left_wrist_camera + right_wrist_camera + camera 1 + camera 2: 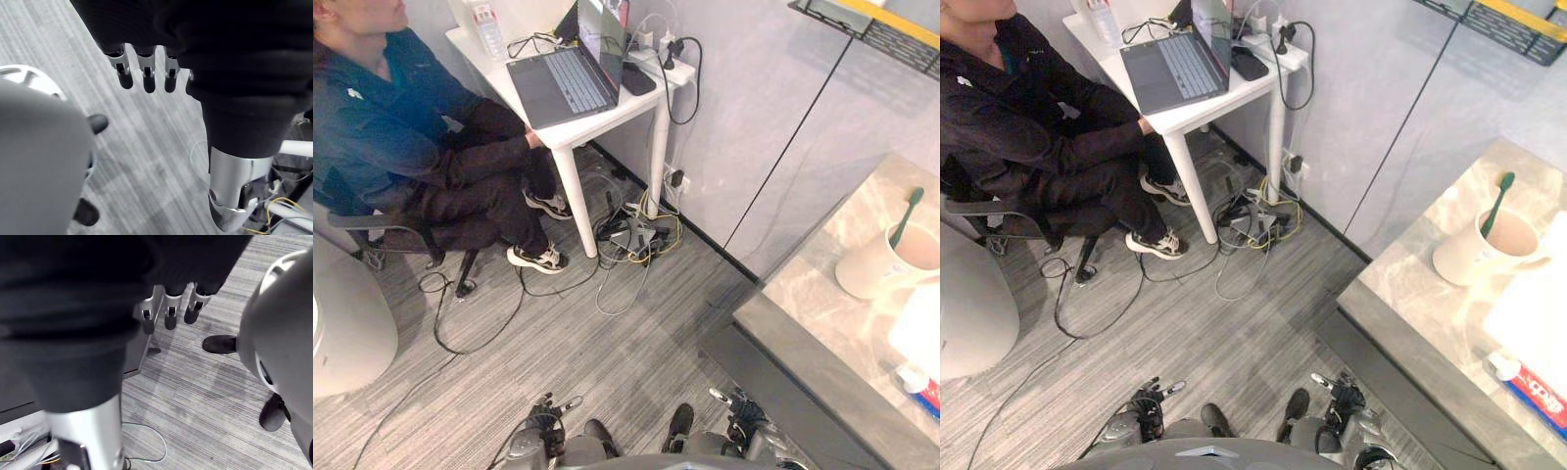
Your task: Organize washtable
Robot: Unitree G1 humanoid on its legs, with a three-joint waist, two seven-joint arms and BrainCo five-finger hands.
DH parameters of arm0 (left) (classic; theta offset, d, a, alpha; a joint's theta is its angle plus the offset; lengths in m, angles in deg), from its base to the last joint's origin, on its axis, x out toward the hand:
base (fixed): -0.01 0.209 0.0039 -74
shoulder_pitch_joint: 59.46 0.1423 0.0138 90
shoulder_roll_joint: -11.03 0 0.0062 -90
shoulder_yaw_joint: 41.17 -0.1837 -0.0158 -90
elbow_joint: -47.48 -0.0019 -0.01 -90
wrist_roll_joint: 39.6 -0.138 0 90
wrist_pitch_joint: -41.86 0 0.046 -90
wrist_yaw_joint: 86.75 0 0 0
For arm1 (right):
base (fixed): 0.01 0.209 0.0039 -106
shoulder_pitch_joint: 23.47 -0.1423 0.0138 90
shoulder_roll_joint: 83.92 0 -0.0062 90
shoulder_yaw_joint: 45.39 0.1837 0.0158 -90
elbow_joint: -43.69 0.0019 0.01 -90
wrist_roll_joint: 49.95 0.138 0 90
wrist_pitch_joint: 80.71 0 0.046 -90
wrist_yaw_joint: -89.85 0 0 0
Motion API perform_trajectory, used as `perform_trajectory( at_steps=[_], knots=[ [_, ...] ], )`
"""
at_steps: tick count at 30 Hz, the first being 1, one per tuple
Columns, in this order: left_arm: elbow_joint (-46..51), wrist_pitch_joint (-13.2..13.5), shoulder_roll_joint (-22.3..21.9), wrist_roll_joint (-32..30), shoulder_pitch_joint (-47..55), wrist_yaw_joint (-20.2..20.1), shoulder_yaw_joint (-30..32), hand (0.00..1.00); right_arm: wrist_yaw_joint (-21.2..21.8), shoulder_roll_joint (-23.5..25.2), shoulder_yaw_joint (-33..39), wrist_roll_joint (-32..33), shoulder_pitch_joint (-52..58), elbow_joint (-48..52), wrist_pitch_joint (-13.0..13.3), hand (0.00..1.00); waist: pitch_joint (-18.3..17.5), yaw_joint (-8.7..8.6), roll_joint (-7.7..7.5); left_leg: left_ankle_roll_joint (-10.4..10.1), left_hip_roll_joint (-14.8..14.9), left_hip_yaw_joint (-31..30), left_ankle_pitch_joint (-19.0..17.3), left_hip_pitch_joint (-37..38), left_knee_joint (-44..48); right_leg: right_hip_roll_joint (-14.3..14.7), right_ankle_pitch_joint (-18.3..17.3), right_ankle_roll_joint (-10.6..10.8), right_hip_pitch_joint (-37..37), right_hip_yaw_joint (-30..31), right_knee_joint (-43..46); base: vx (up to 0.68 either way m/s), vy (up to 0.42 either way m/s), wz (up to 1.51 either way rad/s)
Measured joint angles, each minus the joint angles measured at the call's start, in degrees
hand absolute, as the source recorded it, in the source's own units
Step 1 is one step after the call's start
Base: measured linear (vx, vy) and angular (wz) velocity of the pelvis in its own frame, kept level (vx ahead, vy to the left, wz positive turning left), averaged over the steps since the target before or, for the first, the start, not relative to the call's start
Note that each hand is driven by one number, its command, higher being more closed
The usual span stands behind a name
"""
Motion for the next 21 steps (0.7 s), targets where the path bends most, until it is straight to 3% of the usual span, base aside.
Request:
perform_trajectory(
  at_steps=[4, 6, 7, 8, 9, 10, 11, 12, 13, 14, 15, 16, 21],
  knots=[
    [-0.02, -0.31, 0.19, -0.04, -0.09, -0.17, 0.94, 0.0, -0.1, -0.09, -0.01, 0.06, 0.68, 0.04, 0.06, 0.0, -0.22, 0.17, -0.13, -0.63, 2.4, -0.32, -1.79, -1.4, 3.98, 0.89, -0.47, -0.71, 0.26, 0.07, 0.05, -0.09, -0.043, -0.01],
    [-0.02, -0.36, 0.15, -0.02, -0.23, -0.13, 1.25, 0.0, -0.17, -0.36, -0.14, 0.42, 1.06, 0.04, 0.15, 0.0, -0.28, 1.08, 1.13, -1.57, 7.74, -0.15, -5.89, -3.6, 13.82, 2.92, -0.78, -1.17, 0.84, 1.46, 0.23, -0.04, -0.031, -0.28],
    [0.09, -0.36, 0.11, 0.0, -0.27, -0.14, 1.52, 0.0, -0.21, -0.44, -0.27, 0.44, 1.14, 0.0, 0.18, 0.0, -0.1, 1.58, 1.46, -1.49, 8.85, -0.34, -6.32, -3.84, 17.13, 3.27, -0.94, -1.43, 1.2, 2.31, 0.05, -0.01, -0.057, -0.39],
    [0.54, -0.29, 0.17, -0.01, -0.24, -0.18, 1.66, 0.0, -0.48, -0.54, -0.39, 0.44, 1.36, -0.05, 0.18, 0.0, 0.09, 1.8, 1.74, -1.24, 10.57, -2.67, -6.16, -5.31, 22.98, 3.36, -0.96, -1.55, 1.9, 3.12, 0.37, -0.03, -0.129, -0.46],
    [1.25, -0.1, -0.2, -0.02, -0.16, -0.17, 1.67, 0.0, -0.64, -1.1, -0.83, 0.44, 1.38, 0.0, 0.21, 0.0, 0.31, 1.89, 2.09, 0.35, 11.88, -8.77, -5.06, -7.91, 30.99, 3.29, -1.45, -2.3, 2.31, 5.3, 2.02, -0.07, -0.191, -0.62],
    [1.61, 0.1, -0.64, 0.0, -0.04, -0.2, 1.66, 0.0, -0.75, -1.4, -1.57, 0.44, 1.33, -0.04, 0.21, 0.0, 0.64, 2.27, 3.03, 0.79, 10.61, -16.27, -5.27, -10.77, 34.59, 2.87, -2.1, -2.78, 2.19, 6.78, 4.13, -0.12, -0.164, -0.91],
    [2.4, 0.04, -1.49, -0.13, 0.37, -0.2, 1.41, 0.0, -1.1, -2.29, -1.62, 0.45, 1.13, -0.13, 0.21, 0.0, 0.62, 2.61, 3.38, -1.87, 3.76, -28.12, -7.32, -11.34, 30.6, 1.69, -2.51, -2.28, 1.72, 9.45, 5.43, -0.19, -0.062, -1.3],
    [2.92, 0.17, -2.08, -0.14, 1.34, -0.14, 1.41, 0.0, -1.08, -2.72, -1.66, 0.42, 1.35, -0.16, 0.22, 0.0, 0.4, 3.15, 4.4, -2.97, -2.63, -38.23, -8.01, -10.56, 23.73, 1.43, -2.45, -2.14, 1.03, 12.96, 5.59, -0.2, 0.011, -1.33],
    [3.11, 0.24, -2.1, -0.13, 1.94, -0.15, 1.44, 0.0, -1.03, -2.65, -1.86, 0.38, 1.27, -0.12, 0.24, 0.0, 0.26, 3.21, 4.82, -3.03, -4.64, -42.21, -8.03, -10.11, 20.32, 1.64, -2.35, -2.0, 0.64, 14.6, 5.5, -0.22, 0.106, -1.59],
    [3.36, 0.23, -2.02, -0.18, 2.6, -0.12, 1.46, 0.0, -0.88, -2.85, -2.2, 0.24, 1.26, 0.02, 0.38, 0.0, -0.52, 3.42, 6.17, -3.01, -6.81, -48.4, -8.02, -9.37, 14.18, 3.08, -2.07, -1.58, -0.44, 17.92, 5.16, -0.15, 0.12, -1.31],
    [3.01, 0.07, -1.98, -0.19, 3.31, -0.12, 1.52, 0.0, -0.77, -3.06, -2.38, -0.09, 1.19, -0.07, 0.41, 0.0, -0.7, 3.67, 6.59, -1.98, -7.14, -49.92, -6.69, -9.28, 13.93, 3.81, -1.84, -1.27, -1.06, 19.55, 5.15, -0.06, 0.169, -1.71],
    [1.97, -0.01, -1.96, -0.14, 4.45, -0.14, 2.28, 0.0, -0.51, -3.25, -2.91, -0.51, 1.17, 0.02, 0.4, 0.0, -1.28, 3.98, 6.64, 0.76, -7.27, -48.34, -7.94, -8.56, 14.44, 4.55, -1.15, -0.27, -0.67, 23.97, 4.7, 0.05, 0.133, -1.2],
    [-0.61, -0.03, -0.51, -0.21, 5.32, -0.17, 3.6, 0.0, -0.44, -2.58, -2.67, -4.64, 3.81, -0.35, -0.05, 0.0, -3.96, 3.94, 2.64, 0.71, -7.92, -39.74, -8.34, -3.87, 8.05, 3.37, 0.23, 1.41, -2.66, 31.98, 3.45, 0.16, 0.094, -0.92]
  ],
)
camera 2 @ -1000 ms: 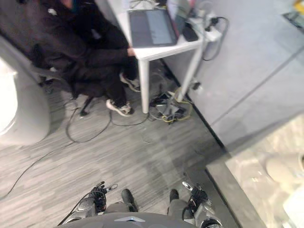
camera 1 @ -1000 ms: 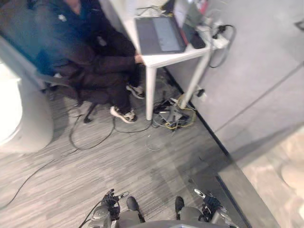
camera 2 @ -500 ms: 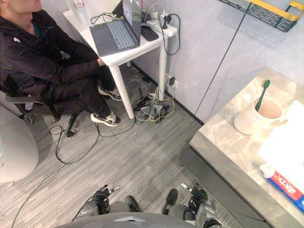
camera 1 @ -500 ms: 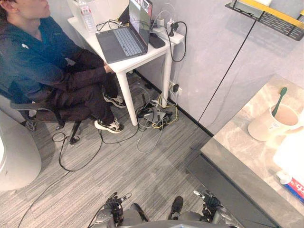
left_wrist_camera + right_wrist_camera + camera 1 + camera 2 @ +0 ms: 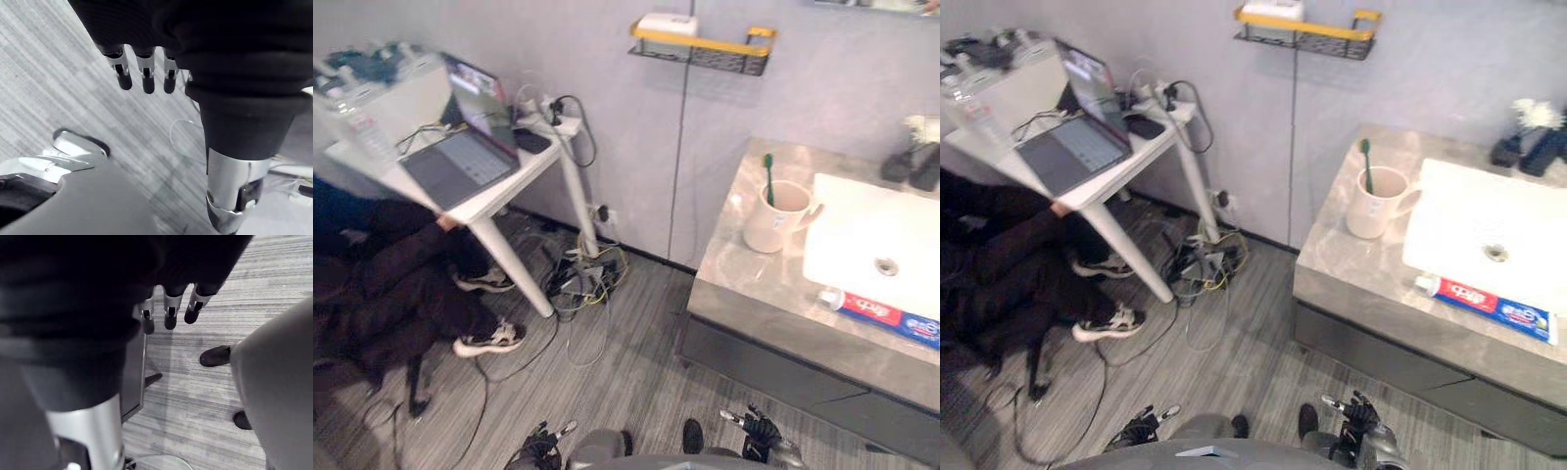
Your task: Organize washtable
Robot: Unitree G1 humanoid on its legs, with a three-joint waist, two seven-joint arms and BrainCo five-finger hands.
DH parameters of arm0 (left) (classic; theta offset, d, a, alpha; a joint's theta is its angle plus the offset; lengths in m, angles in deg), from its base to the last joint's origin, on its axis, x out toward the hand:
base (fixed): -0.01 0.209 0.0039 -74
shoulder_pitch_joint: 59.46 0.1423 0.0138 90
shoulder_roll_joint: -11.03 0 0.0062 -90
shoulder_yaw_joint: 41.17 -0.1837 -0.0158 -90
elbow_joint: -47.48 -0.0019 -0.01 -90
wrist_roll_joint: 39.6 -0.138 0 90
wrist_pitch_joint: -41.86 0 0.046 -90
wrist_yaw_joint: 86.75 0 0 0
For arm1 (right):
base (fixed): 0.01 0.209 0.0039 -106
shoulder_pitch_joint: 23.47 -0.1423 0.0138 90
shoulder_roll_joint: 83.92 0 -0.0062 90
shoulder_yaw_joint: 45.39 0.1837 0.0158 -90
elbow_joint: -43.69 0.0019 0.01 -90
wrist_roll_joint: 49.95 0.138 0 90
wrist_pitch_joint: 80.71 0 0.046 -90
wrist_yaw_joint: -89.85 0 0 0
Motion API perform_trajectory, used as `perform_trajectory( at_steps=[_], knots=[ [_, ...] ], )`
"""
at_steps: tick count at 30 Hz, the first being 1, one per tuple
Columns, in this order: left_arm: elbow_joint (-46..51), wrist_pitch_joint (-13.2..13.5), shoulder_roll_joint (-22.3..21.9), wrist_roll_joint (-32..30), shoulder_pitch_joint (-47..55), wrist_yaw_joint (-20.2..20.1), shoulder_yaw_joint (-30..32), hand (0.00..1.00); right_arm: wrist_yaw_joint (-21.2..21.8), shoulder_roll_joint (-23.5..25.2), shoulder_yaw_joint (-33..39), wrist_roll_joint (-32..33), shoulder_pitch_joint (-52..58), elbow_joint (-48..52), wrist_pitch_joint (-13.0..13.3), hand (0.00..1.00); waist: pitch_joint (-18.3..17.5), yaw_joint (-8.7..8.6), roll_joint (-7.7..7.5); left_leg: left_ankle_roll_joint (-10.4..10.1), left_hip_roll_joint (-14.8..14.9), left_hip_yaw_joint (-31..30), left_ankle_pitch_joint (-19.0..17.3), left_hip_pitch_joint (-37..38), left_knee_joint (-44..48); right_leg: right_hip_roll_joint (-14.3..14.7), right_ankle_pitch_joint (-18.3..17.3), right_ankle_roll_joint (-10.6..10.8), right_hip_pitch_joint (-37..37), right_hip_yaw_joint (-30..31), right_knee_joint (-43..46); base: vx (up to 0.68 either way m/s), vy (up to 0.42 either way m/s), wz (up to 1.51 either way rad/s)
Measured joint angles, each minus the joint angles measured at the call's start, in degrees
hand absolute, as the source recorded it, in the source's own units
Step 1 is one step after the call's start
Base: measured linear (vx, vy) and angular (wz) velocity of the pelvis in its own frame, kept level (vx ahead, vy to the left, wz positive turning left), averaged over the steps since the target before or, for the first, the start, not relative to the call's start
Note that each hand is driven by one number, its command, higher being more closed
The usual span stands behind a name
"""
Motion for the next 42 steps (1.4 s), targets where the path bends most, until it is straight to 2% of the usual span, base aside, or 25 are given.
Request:
perform_trajectory(
  at_steps=[2, 4, 5, 8, 11, 12, 14, 15, 16, 17, 19, 21, 22, 24, 26, 28, 30, 33, 38, 42],
  knots=[
    [-1.1, -0.1, 0.64, -0.72, -0.01, 0.02, -0.3, 0.0, 0.54, 0.09, 0.22, 0.0, -0.1, -0.02, 0.01, 0.0, -0.43, -1.02, -0.3, -0.15, -0.37, 2.59, 0.32, 1.6, -2.25, -0.02, 0.88, 0.2, -0.61, 2.9, 0.23, 0.22, 0.065, -0.86],
    [-1.54, -0.15, 1.16, -1.36, -0.38, 0.06, -0.89, 0.0, 0.68, 0.05, 0.96, 0.0, 0.18, -0.13, 0.01, 0.0, -1.26, -2.0, -0.02, 0.46, -0.57, 4.74, 0.77, 2.64, -3.98, 0.12, 1.51, 0.46, -1.19, 4.94, 0.27, 0.21, 0.079, -0.72],
    [-1.48, -0.15, 1.38, -1.85, -1.44, 0.13, -1.95, 0.0, 0.69, 0.05, 1.47, -0.01, 0.27, -0.25, -0.05, 0.0, -1.3, -2.56, 0.02, 1.46, -0.92, 5.27, 1.4, 3.17, -4.08, 0.24, 1.64, 0.57, -1.45, 5.97, 0.29, 0.2, 0.076, -0.57],
    [-0.85, -0.09, 1.59, -1.84, -4.52, 0.22, -3.68, 0.0, 0.83, 0.13, 2.82, -0.81, 0.4, -0.33, -0.83, 0.0, -1.23, -2.6, -0.56, 1.9, -1.47, 5.6, 1.66, 4.2, -4.16, 1.02, 1.65, 0.57, -2.86, 9.36, 1.63, 0.15, 0.038, -0.71],
    [0.85, 0.18, 1.53, -1.84, -6.84, 0.31, -5.25, 0.0, 1.12, 0.13, 3.81, -2.17, 0.38, -0.38, -0.84, 0.0, -0.98, -2.71, -0.92, 1.93, -1.39, 8.33, 1.65, 5.06, -4.28, 2.43, 1.67, 0.53, -6.15, 9.0, 6.23, 0.07, -0.012, -1.02],
    [0.98, 0.27, 1.57, -1.84, -8.04, 0.35, -5.92, 0.0, 1.16, 0.17, 4.23, -2.21, 0.26, -0.37, -0.84, 0.0, -0.26, -2.68, -1.13, 2.06, -1.24, 9.45, 1.58, 5.66, -4.23, 2.57, 1.71, 0.22, -7.11, 7.01, 7.88, 0.0, -0.061, -0.94],
    [1.21, 0.53, 1.5, -2.15, -8.25, 0.24, -7.29, 0.0, 1.16, 0.31, 5.59, -2.43, -0.32, -0.33, -1.13, 0.0, 0.4, -3.69, -0.89, 3.45, -0.86, 11.0, 0.75, 6.47, -4.02, 1.71, -0.74, -2.94, -7.54, 0.1, 9.64, 0.0, -0.061, -0.63],
    [1.2, 0.62, 1.3, -2.38, -8.25, 0.14, -8.31, 0.0, 1.08, 0.25, 6.78, -3.32, -0.71, -0.29, -1.17, 0.0, 0.94, -4.21, -0.78, 4.23, -0.69, 12.24, 0.28, 7.48, -4.42, -0.35, -4.71, -4.34, -9.02, -7.97, 14.84, 0.04, -0.036, -0.34],
    [0.86, 0.53, 1.22, -2.59, -7.93, 0.08, -9.49, 0.0, 1.09, 0.2, 7.67, -4.44, -1.06, -0.28, -1.17, 0.0, 1.43, -4.24, -0.68, 4.23, -0.33, 13.23, 0.28, 8.48, -4.75, -3.15, -6.87, -4.38, -9.71, -14.81, 20.19, 0.05, -0.024, -0.3],
    [0.61, 0.48, 1.14, -2.84, -7.56, 0.05, -9.79, 0.0, 1.11, 0.23, 7.87, -4.42, -1.01, -0.27, -1.13, 0.0, 1.43, -4.26, -0.63, 4.22, 0.02, 13.4, 0.28, 8.7, -4.72, -4.43, -7.32, -4.63, -9.74, -17.08, 22.02, 0.07, -0.019, -0.2],
    [0.59, 0.23, 1.26, -2.87, -5.71, 0.04, -11.92, 0.0, 1.13, 0.59, 7.42, -4.5, -1.01, -0.28, -1.18, 0.0, 1.34, -3.87, -0.85, 4.07, 1.72, 14.2, 0.21, 9.02, -4.9, -8.0, -7.75, -3.89, -8.45, -20.67, 22.72, 0.06, -0.044, -0.14],
    [0.77, 0.22, 1.62, -2.35, -5.28, 0.02, -11.8, 0.0, 1.16, 1.39, 7.38, -4.6, -0.98, -0.32, -1.17, 0.0, 1.38, -3.62, -2.13, 3.07, 1.73, 14.23, -0.02, 8.79, -4.79, -9.84, -6.18, -0.91, -7.15, -20.42, 19.44, 0.0, -0.189, -0.11],
    [0.45, 0.11, 2.19, -2.91, -5.5, -0.05, -12.06, 0.0, 1.23, 1.56, 6.98, -5.58, -1.01, -0.42, -1.21, 0.0, 1.5, -3.04, -2.9, 2.09, 1.94, 13.47, -0.3, 8.63, -4.65, -8.71, -6.69, 2.46, -5.22, -19.51, 14.84, -0.03, -0.256, -0.14],
    [0.3, 0.13, 1.1, -3.06, -5.54, -0.35, -12.25, 0.0, 1.31, 0.74, 6.19, -6.27, -0.85, -0.37, -1.15, 0.0, 1.64, -2.84, -1.47, 0.66, 3.73, 11.93, 0.49, 8.32, -4.71, -6.07, -4.12, 1.68, -2.75, -19.93, 9.57, -0.03, -0.249, -0.13],
    [-0.46, 0.12, 0.52, -3.07, -5.58, -0.68, -11.86, 0.0, 1.31, 0.7, 5.85, -6.31, -0.54, -0.42, -1.31, 0.0, 1.27, -2.77, -0.89, 0.28, 4.93, 11.12, 0.7, 8.59, -4.69, -4.11, -2.08, 0.91, 0.07, -20.56, 4.73, -0.01, -0.195, 0.01],
    [-1.16, 0.11, 0.5, -3.06, -5.5, -1.05, -10.64, 0.0, 1.67, 0.72, 4.86, -6.68, 0.19, -0.41, -1.63, 0.0, 0.52, -2.59, -1.57, -0.51, 6.19, 10.3, 1.0, 8.96, -4.93, -1.98, 0.14, 0.13, 3.36, -20.86, -1.19, -0.02, -0.193, 0.1],
    [-1.36, 0.11, 0.51, -3.06, -5.54, -1.08, -9.91, 0.0, 1.74, 0.79, 3.96, -6.73, 0.16, -0.41, -1.81, 0.0, -0.13, -2.31, -1.65, -0.96, 6.74, 9.84, 0.99, 8.9, -5.48, -1.06, 1.0, -0.22, 3.9, -20.87, -3.04, -0.03, -0.117, 0.01],
    [-1.47, 0.12, 0.44, -4.19, -5.62, -1.05, -8.82, 0.0, 1.78, 0.81, 3.67, -6.74, 0.25, -0.42, -1.8, 0.0, -0.21, -2.34, -1.74, -1.72, 7.04, 9.3, 0.71, 8.92, -6.31, -0.63, 1.0, -0.24, 3.88, -20.95, -3.4, -0.04, -0.023, 0.0],
    [-1.65, 0.09, 0.76, -4.23, -5.63, -1.03, -8.76, 0.0, 1.79, 1.16, 3.69, -6.72, 0.88, -0.43, -1.8, 0.0, -0.93, -2.42, -2.69, -1.73, 6.45, 9.05, 0.69, 9.13, -6.91, -1.23, 1.24, 0.05, 3.87, -21.02, -3.44, 0.01, 0.013, 0.01],
    [-1.79, 0.09, 0.83, -4.33, -5.84, -1.01, -8.76, 0.0, 1.81, 1.25, 3.84, -6.71, 0.94, -0.48, -1.8, 0.0, -1.08, -2.49, -2.83, -1.72, 5.65, 8.96, 0.7, 10.0, -7.42, -1.87, 1.64, 0.35, 3.95, -21.06, -3.44, 0.06, 0.037, -0.01]
  ],
)
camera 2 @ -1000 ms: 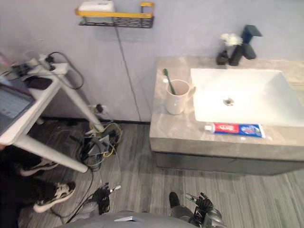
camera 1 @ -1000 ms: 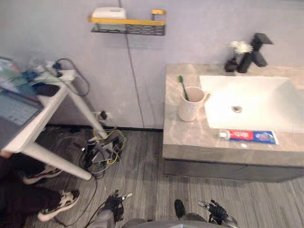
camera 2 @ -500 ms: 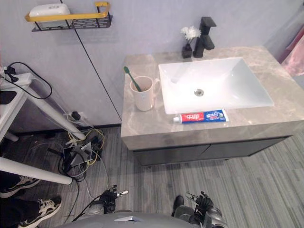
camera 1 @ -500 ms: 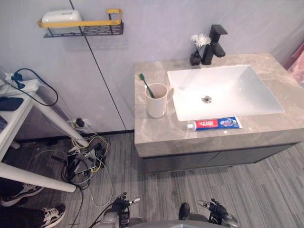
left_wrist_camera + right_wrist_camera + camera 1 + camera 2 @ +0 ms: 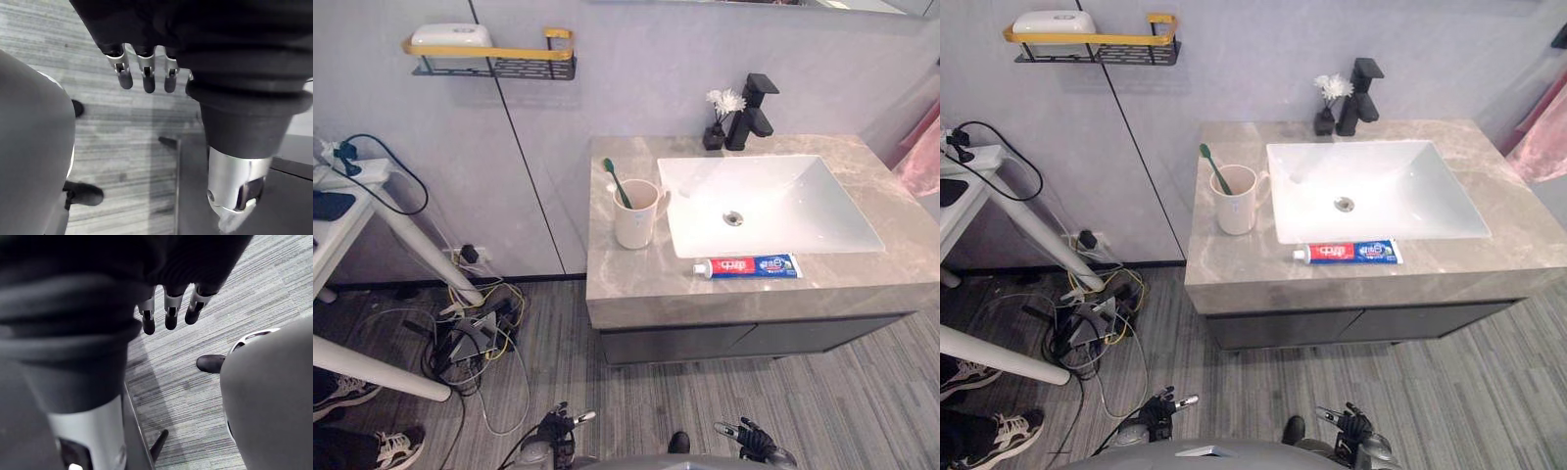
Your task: Organize washtable
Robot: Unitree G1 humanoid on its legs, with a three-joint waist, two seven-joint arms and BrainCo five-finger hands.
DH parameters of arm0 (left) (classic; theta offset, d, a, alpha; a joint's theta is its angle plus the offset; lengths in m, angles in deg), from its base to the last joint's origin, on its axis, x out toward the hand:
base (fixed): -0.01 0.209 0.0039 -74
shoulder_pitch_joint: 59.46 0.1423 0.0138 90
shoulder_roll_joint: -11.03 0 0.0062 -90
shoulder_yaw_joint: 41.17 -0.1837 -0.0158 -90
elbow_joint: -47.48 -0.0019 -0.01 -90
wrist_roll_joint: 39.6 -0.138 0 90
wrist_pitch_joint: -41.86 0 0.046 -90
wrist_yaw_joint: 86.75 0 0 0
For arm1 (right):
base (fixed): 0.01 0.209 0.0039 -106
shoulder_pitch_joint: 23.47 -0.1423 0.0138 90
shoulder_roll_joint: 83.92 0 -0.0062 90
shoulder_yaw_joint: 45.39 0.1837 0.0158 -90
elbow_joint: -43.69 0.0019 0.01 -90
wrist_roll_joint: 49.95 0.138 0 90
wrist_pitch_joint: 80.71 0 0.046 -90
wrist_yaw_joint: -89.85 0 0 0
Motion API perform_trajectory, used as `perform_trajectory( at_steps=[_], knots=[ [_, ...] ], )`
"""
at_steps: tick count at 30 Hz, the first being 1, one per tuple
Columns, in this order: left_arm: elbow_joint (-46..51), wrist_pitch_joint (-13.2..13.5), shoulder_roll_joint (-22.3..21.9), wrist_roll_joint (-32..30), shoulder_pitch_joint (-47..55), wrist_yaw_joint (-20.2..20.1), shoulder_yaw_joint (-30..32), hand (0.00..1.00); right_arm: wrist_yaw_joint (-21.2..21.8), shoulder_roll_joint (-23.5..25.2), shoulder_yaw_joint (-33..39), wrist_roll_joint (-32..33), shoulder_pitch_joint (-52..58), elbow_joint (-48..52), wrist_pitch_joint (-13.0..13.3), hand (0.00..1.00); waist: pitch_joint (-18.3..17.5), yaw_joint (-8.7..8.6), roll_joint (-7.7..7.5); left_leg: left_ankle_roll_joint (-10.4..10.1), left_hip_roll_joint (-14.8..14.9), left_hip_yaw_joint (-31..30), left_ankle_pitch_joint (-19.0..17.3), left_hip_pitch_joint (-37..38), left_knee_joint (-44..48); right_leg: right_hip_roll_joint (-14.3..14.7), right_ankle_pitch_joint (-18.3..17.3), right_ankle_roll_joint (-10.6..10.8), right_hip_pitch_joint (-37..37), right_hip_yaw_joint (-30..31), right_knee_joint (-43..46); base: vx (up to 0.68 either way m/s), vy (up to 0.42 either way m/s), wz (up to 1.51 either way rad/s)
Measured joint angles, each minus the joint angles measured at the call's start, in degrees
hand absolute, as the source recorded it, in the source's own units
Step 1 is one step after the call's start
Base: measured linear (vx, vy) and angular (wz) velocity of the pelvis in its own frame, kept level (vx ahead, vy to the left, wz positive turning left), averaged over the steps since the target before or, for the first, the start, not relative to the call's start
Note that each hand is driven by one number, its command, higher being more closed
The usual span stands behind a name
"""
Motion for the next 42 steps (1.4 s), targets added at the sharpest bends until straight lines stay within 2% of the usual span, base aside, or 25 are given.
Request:
perform_trajectory(
  at_steps=[8, 13, 16, 17, 18, 22, 25, 27, 30, 35, 38, 42],
  knots=[
    [-2.02, -0.02, -0.33, 0.66, -0.35, 0.14, 3.31, 0.0, 0.04, 0.1, 2.93, 0.08, -0.16, -1.63, 0.03, 0.0, -0.16, -0.18, 0.19, 0.02, -1.67, -1.08, -0.01, 0.12, -0.02, -1.45, 0.54, 0.83, 0.19, -0.24, -0.03, 0.02, 0.043, 0.02],
    [-1.45, 0.07, -0.35, 6.21, 0.29, 1.26, 5.0, 0.0, -0.09, 0.13, 4.57, 0.11, -0.01, -1.78, 0.05, 0.0, -0.17, -0.79, 0.19, 0.08, -2.63, -3.15, 0.03, 0.07, 0.01, -2.46, 0.7, 1.13, 1.06, -1.76, -0.05, -0.03, 0.026, 0.16],
    [9.78, 0.04, -0.99, 13.1, 2.59, 3.48, 4.87, 0.0, -0.25, 0.13, 4.15, 0.55, 0.24, -1.61, 0.51, 0.0, -0.16, -0.78, 0.19, 0.76, -3.1, -3.87, 0.45, -0.62, -0.13, -2.96, 0.9, 1.4, 0.67, -2.2, -0.05, -0.05, 0.022, 0.12],
    [18.51, 0.32, -1.65, 13.97, 3.62, 4.55, 4.93, 0.0, -0.33, 0.12, 3.6, 0.55, 0.65, -1.39, 1.03, 0.0, -0.21, -0.56, 0.19, 1.11, -3.23, -4.27, 0.67, -1.48, -0.19, -3.17, 0.97, 1.47, 0.32, -2.66, -0.05, -0.04, 0.014, 0.19],
    [27.98, 1.37, -2.15, 13.95, 4.87, 5.31, 4.94, 0.0, -0.53, 0.13, 3.15, 0.55, 0.91, -0.98, 1.19, 0.0, -0.41, -0.25, 0.25, 1.38, -3.31, -4.67, 0.85, -2.08, -0.35, -3.28, 1.01, 1.5, -0.16, -2.87, -0.05, -0.03, 0.01, 0.15],
    [48.77, 4.33, -4.4, 13.47, 5.36, 9.3, 9.34, 0.0, -1.64, -0.16, 2.09, 0.57, 1.31, -0.17, 1.32, 0.0, -1.24, -0.18, 1.26, 1.57, -3.2, -5.05, 0.97, -2.03, -0.88, -3.23, 0.94, 1.44, -0.32, -3.04, -0.04, 0.02, 0.0, 0.04],
    [59.82, 4.42, -4.68, 10.06, 4.98, 12.59, 11.01, 0.0, -2.09, -0.27, 1.94, 0.56, 1.93, 0.8, 1.33, 0.0, -1.77, -0.32, 2.04, 1.56, -3.24, -5.05, 0.97, -2.02, -0.93, -3.23, 0.96, 1.44, -0.72, -3.06, -0.04, 0.06, 0.007, 0.01],
    [66.12, 4.51, -4.35, 4.88, 4.45, 14.9, 11.03, 0.0, -2.19, -0.41, 1.93, 0.56, 1.96, 0.79, 1.29, 0.0, -1.9, -0.28, 2.23, 1.56, -3.29, -5.06, 0.97, -1.89, -0.91, -3.26, 0.97, 1.44, -0.56, -3.11, -0.04, 0.04, 0.018, 0.02],
    [77.32, 4.26, -2.17, -4.36, 3.33, 17.88, 6.49, 0.0, -2.27, -0.35, 1.32, 0.54, 2.34, 0.77, 1.32, 0.0, -2.38, -0.07, 1.78, 1.53, -3.68, -5.1, 0.99, -2.32, -0.23, -3.9, 1.11, 1.57, -0.69, -3.0, -0.03, 0.01, 0.022, 0.0],
    [89.58, 4.63, 2.23, -14.4, -3.05, 17.2, -3.92, 0.0, -1.72, -0.44, 0.88, 0.5, 2.68, 0.76, 1.33, 0.0, -3.48, -0.01, 1.63, 1.56, -4.77, -4.05, 1.04, -3.76, 1.06, -4.73, 2.5, 1.83, -2.15, -1.65, -0.01, -0.04, 0.047, -0.11],
    [90.65, 5.59, 3.64, -21.25, -8.91, 16.42, -11.66, 0.0, -1.12, -0.64, -0.6, 0.4, 2.97, 0.74, 1.33, 0.0, -4.6, -0.08, 1.4, 1.67, -5.43, -3.61, 1.1, -4.7, 1.98, -5.43, 3.2, 1.89, -3.01, -0.95, 0.01, -0.09, 0.045, -0.11],
    [90.23, 5.64, 5.9, -25.03, -14.02, 14.45, -19.48, 0.0, -0.5, -0.68, -1.05, 0.47, 3.01, 0.76, 1.29, 0.0, -4.84, -0.03, 1.08, 2.26, -5.42, -3.62, 1.44, -6.17, 2.74, -5.8, 3.83, 1.52, -4.07, -0.93, -0.01, -0.11, 0.005, -0.01]
  ],
)
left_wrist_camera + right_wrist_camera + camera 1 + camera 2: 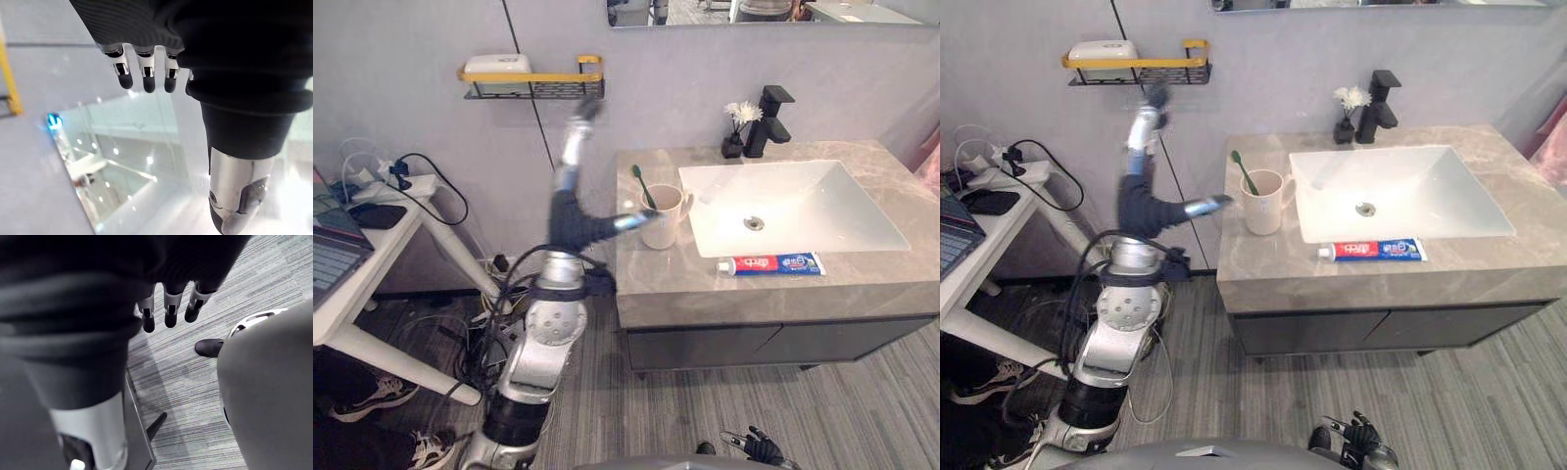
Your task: Organize washtable
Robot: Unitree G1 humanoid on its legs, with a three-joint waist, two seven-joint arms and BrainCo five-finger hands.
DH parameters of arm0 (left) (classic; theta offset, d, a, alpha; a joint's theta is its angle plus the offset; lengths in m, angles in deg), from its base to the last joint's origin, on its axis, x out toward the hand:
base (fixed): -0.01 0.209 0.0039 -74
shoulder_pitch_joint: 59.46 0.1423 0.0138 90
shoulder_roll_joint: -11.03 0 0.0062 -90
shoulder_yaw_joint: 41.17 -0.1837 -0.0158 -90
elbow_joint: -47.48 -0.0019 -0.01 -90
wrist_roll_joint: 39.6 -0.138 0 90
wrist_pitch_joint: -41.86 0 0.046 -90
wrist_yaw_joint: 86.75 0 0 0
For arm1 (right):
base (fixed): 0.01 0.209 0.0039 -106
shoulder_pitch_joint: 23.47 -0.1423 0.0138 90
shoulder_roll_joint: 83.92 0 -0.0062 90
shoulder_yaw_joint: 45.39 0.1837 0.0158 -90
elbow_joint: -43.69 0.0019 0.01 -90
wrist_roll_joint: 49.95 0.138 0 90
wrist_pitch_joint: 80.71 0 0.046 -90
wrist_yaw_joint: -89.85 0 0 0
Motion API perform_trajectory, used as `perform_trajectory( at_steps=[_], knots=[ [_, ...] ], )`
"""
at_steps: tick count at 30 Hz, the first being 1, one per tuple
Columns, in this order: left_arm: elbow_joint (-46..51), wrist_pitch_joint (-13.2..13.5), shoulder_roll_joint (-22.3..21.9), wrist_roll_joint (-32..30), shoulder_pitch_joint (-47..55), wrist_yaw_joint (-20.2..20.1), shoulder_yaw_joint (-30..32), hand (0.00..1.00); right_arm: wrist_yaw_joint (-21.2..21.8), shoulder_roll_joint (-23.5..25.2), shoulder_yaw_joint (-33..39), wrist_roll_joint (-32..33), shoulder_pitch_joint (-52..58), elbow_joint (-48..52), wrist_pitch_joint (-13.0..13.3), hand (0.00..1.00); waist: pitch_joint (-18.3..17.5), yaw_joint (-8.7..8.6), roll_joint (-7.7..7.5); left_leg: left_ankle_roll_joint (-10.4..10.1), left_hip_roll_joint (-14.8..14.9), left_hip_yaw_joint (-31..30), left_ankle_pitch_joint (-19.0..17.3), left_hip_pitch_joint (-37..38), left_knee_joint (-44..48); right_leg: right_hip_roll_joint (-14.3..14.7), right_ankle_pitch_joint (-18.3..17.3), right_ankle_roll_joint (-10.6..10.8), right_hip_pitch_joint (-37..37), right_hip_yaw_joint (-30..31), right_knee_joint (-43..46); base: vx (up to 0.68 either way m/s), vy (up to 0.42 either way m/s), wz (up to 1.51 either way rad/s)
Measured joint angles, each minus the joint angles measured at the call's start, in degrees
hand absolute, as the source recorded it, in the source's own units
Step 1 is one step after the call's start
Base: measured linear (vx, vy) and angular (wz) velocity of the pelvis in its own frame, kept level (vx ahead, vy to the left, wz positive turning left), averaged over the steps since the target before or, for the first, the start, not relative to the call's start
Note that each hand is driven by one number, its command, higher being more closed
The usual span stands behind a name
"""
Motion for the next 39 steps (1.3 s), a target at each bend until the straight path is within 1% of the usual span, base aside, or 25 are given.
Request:
perform_trajectory(
  at_steps=[2, 3, 5, 8, 9, 10, 11, 12, 16, 18, 20, 21, 23, 25, 28, 30, 33, 37, 39],
  knots=[
    [-0.2, 0.01, 0.87, -0.45, -2.31, -2.66, -3.2, 0.0, 0.55, -0.05, 0.0, 0.04, -0.01, 0.08, 0.0, 0.0, 0.04, -0.15, 0.0, 0.02, 0.13, 0.05, -0.01, -0.09, 0.19, 0.14, -0.03, -0.08, -0.02, 0.1, -0.01, -0.13, -0.022, -0.07],
    [-0.62, 0.05, 1.08, -0.47, -4.61, -4.83, -5.44, 0.0, 0.82, -0.12, -0.08, 0.06, 0.03, 0.09, -0.04, 0.0, 0.11, -0.2, -0.19, -0.1, 0.3, 0.08, -0.15, -0.79, 0.28, 0.33, -0.13, -0.21, -0.17, 0.24, -0.01, -0.14, -0.023, -0.04],
    [-2.37, 0.23, 1.11, -0.45, -7.94, -6.25, -7.73, 0.0, 1.29, -0.32, -0.72, 0.06, 0.02, 0.16, -0.06, 0.0, 0.11, -0.16, -0.23, -0.29, 0.33, 0.07, -0.23, -1.25, 0.25, 0.36, -0.38, -0.37, -0.66, 0.24, -0.01, -0.11, -0.017, 0.0],
    [-8.67, -0.17, 0.48, -0.61, -14.18, -8.68, -13.0, 0.0, 2.1, -0.58, -1.87, 0.04, -0.02, 0.83, -0.12, 0.0, 0.16, -0.72, -0.41, -0.36, 0.44, 0.1, 0.17, -1.86, 0.23, 0.5, -0.1, -0.43, -1.57, 0.34, 0.0, -0.06, -0.019, -0.02],
    [-9.7, -0.27, 0.32, -0.61, -14.89, -9.06, -13.86, 0.0, 2.2, -0.57, -1.93, 0.01, -0.01, 1.11, -0.17, 0.0, 0.16, -1.0, -0.41, -0.41, 0.49, 0.11, 0.21, -1.89, 0.23, 0.54, -0.07, -0.46, -1.66, 0.35, 0.0, 0.0, 0.0, 0.0],
    [-11.45, -0.5, 0.03, -0.92, -15.89, -9.62, -15.23, 0.0, 2.4, -0.56, -1.98, 0.0, -0.01, 1.94, -0.19, 0.0, 0.15, -1.7, -0.39, -0.53, 0.55, 0.11, 0.29, -2.04, 0.21, 0.59, 0.08, -0.39, -1.91, 0.35, 0.01, 0.0, 0.0, 0.0],
    [-13.23, -0.75, -0.57, -2.13, -16.98, -9.7, -16.29, 0.0, 2.45, -0.55, -1.98, 0.0, 0.05, 2.23, -0.19, 0.0, 0.15, -1.95, -0.39, -0.57, 0.59, 0.2, 0.32, -2.15, 0.21, 0.63, 0.33, -0.13, -2.09, 0.41, 0.02, 0.0, 0.0, 0.0],
    [-16.11, -1.2, -1.56, -2.92, -18.94, -9.93, -17.91, 0.0, 2.46, -0.56, -1.98, -0.02, 0.04, 2.29, -0.21, 0.0, 0.15, -2.07, -0.38, -0.56, 0.63, 0.26, 0.32, -2.45, 0.23, 0.66, 0.37, -0.16, -2.34, 0.44, 0.05, 0.0, 0.0, 0.0],
    [-24.5, -2.18, -3.71, -5.02, -24.55, -10.87, -21.32, 0.0, 2.51, -0.53, -2.06, -0.2, -0.07, 2.76, -0.27, 0.0, 0.13, -2.6, -0.37, -0.22, 0.62, 0.83, 0.55, -2.93, 0.48, 0.65, 0.9, -0.57, -3.11, 1.02, 0.35, 0.04, 0.003, -0.05],
    [-30.19, -3.5, -4.61, -5.73, -27.51, -11.73, -23.54, 0.0, 2.43, -0.53, -2.73, -0.59, -0.11, 3.6, -0.35, 0.0, 0.14, -3.51, -0.37, -0.25, 0.56, 1.19, 0.52, -2.9, 0.96, 0.58, 1.24, -0.44, -3.14, 1.24, 0.4, 0.07, 0.019, -0.06],
    [-34.62, -4.1, -5.37, -6.96, -28.83, -12.02, -23.78, 0.0, 2.4, -0.51, -3.73, -1.99, -0.25, 4.62, -0.65, 0.0, 0.4, -4.07, -0.47, -0.27, 0.42, 1.5, 0.45, -2.54, 0.71, 0.52, 1.27, -0.4, -3.08, 1.42, 0.29, 0.04, 0.023, -0.08],
    [-38.21, -4.47, -5.96, -7.33, -28.84, -12.06, -23.66, 0.0, 2.4, -0.42, -4.28, -2.82, -0.85, 4.7, -0.67, 0.0, 0.86, -4.97, -0.81, -0.27, 0.39, 1.76, 0.45, -1.71, 0.25, 0.53, 1.26, -0.39, -2.58, 1.52, 0.09, 0.02, 0.021, -0.11],
    [-41.33, -4.96, -5.75, -7.37, -28.84, -12.17, -23.6, 0.0, 2.37, -0.26, -4.33, -2.85, -0.94, 5.02, -0.66, 0.0, 1.3, -5.33, -1.06, -0.27, 0.4, 2.25, 0.35, -1.14, -0.02, 0.59, 1.24, -0.36, -2.31, 1.89, -0.01, 0.01, 0.018, -0.14],
    [-45.21, -6.15, -5.61, -7.96, -28.84, -12.18, -23.49, 0.0, 2.25, -0.29, -4.37, -3.33, -1.14, 5.14, -0.68, 0.0, 1.85, -5.54, -1.14, 0.02, 0.4, 2.98, 0.0, -0.91, 0.03, 0.61, 1.25, -0.29, -2.38, 2.47, -0.03, 0.0, 0.018, -0.16],
    [-47.9, -6.84, -5.51, -9.38, -28.88, -12.17, -23.42, 0.0, 1.75, -0.32, -5.56, -5.15, -1.21, 6.96, -0.86, 0.0, 2.58, -6.33, -1.1, 0.0, 0.4, 3.14, -0.05, -0.75, -0.15, 0.62, 1.21, -0.22, -2.39, 2.57, -0.03, 0.0, 0.004, -0.02],
    [-48.29, -6.9, -5.62, -9.39, -28.97, -12.17, -23.45, 0.0, 1.71, -0.3, -5.76, -5.25, -1.85, 7.15, -1.26, 0.0, 3.57, -6.49, -1.08, 0.0, 0.41, 3.29, -0.05, -0.76, -0.66, 0.65, 1.21, -0.22, -2.56, 2.66, -0.03, 0.0, -0.003, -0.02],
    [-50.86, -7.24, -5.98, -9.46, -28.99, -12.23, -23.49, 0.0, 1.44, -0.27, -5.98, -6.83, -2.24, 7.15, -1.42, 0.0, 3.59, -6.68, -1.02, -0.02, 0.65, 3.77, -0.02, -0.66, -0.95, 0.95, 1.13, -0.19, -3.02, 2.93, -0.03, 0.04, -0.012, -0.06],
    [-53.17, -8.3, -6.04, -9.52, -29.28, -12.24, -23.49, 0.0, 1.41, -0.28, -6.01, -6.83, -2.61, 7.19, -1.42, 0.0, 4.26, -6.96, -0.75, -0.02, 0.66, 4.38, -0.03, 0.31, -1.81, 1.08, 1.11, -0.2, -2.82, 3.23, -0.03, 0.05, 0.005, -0.09],
    [-55.34, -8.6, -6.13, -9.56, -30.91, -12.19, -23.47, 0.0, 1.4, -0.16, -6.25, -6.83, -3.19, 7.3, -1.41, 0.0, 5.08, -7.61, -0.91, -0.03, 0.52, 4.55, -0.03, 0.39, -1.95, 0.98, 1.12, -0.19, -2.85, 3.3, -0.03, 0.01, 0.01, -0.02]
  ],
)
